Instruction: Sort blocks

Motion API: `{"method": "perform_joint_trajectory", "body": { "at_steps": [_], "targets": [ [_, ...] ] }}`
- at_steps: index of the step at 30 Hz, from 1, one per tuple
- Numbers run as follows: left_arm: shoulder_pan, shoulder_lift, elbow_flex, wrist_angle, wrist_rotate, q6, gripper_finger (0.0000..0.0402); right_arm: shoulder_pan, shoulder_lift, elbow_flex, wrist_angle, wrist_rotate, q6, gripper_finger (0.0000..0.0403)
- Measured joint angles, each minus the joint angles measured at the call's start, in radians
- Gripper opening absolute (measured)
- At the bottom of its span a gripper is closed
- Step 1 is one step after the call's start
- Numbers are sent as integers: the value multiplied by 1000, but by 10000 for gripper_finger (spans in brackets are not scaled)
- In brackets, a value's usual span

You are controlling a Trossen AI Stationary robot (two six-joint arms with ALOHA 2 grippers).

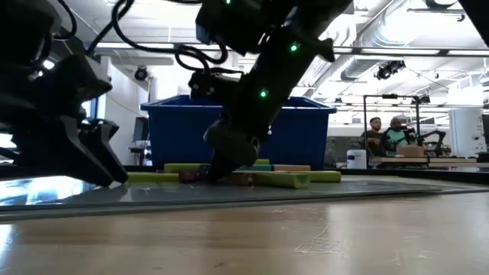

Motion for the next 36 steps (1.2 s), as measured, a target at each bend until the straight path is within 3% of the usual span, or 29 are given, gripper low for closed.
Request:
{"method": "perform_joint_trajectory", "body": {
  "at_steps": [9, 16, 22, 26, 36],
  "targets": [
    [0, 33, 41, -29, 26, 9, 145, -90, -5, 0, -35, 136, -63, 185],
    [0, 33, 41, -40, 29, 0, 145, -64, -8, 61, -33, -60, -77, 185],
    [0, 33, 40, -43, 30, -7, 145, -18, -8, 113, -18, -66, -131, 184],
    [0, 33, 40, -43, 29, 0, 145, -11, -8, 114, 6, -146, -130, 185],
    [0, 34, 39, -36, 28, 16, 145, -76, -2, 42, 9, -178, -143, 185]
  ]
}}
